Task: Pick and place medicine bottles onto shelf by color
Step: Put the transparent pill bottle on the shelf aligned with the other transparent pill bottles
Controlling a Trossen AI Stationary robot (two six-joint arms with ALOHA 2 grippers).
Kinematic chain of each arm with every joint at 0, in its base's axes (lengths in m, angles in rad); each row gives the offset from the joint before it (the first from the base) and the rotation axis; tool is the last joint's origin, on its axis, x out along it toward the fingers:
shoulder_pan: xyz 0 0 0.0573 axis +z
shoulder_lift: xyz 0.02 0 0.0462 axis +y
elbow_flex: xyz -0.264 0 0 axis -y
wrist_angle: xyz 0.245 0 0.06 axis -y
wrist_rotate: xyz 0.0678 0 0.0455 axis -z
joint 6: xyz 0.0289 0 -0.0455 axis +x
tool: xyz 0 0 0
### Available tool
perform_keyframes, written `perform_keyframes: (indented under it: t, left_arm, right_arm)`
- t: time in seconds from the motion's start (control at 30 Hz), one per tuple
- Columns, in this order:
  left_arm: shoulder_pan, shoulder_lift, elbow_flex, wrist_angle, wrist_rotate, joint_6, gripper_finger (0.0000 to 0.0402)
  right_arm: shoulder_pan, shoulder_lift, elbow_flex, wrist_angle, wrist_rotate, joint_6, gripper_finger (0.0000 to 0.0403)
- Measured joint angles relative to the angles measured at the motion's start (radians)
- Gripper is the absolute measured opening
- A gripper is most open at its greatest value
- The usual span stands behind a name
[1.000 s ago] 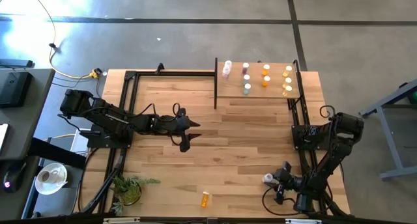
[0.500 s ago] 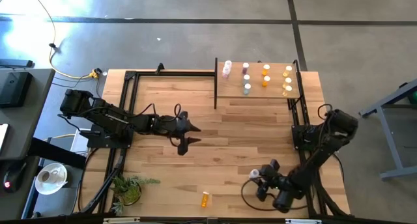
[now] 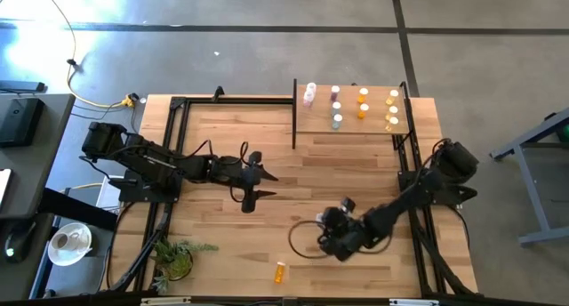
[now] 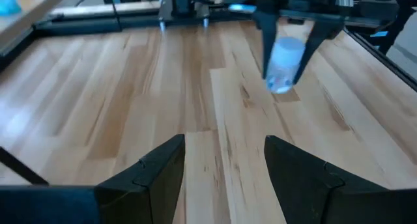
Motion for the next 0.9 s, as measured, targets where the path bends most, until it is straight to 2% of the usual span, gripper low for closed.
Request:
perform_keyframes:
  t: [0.23,0.47,0.73,0.9]
  left_arm:
    - [0.0,0.0,0.01,-0.007,0.0,0.043,0.0202]
    - [0.002,0.0,0.02,-0.017,0.0,0.035,0.0202]
    - [0.024,0.0,0.124,-0.144,-0.002,0.095,0.0202]
    - [0.053,0.0,0.165,-0.156,-0.002,0.105,0.0202]
  right_arm:
    - [-0.127,0.0,0.062,-0.002,-0.019,-0.187,0.0129]
    - [-0.243,-0.001,0.148,-0.006,-0.09,-0.361,0.0129]
    - [-0.364,-0.001,0.189,-0.006,-0.197,-0.507,0.0129]
    - [-0.417,-0.001,0.214,0.001,-0.23,-0.566,0.0129]
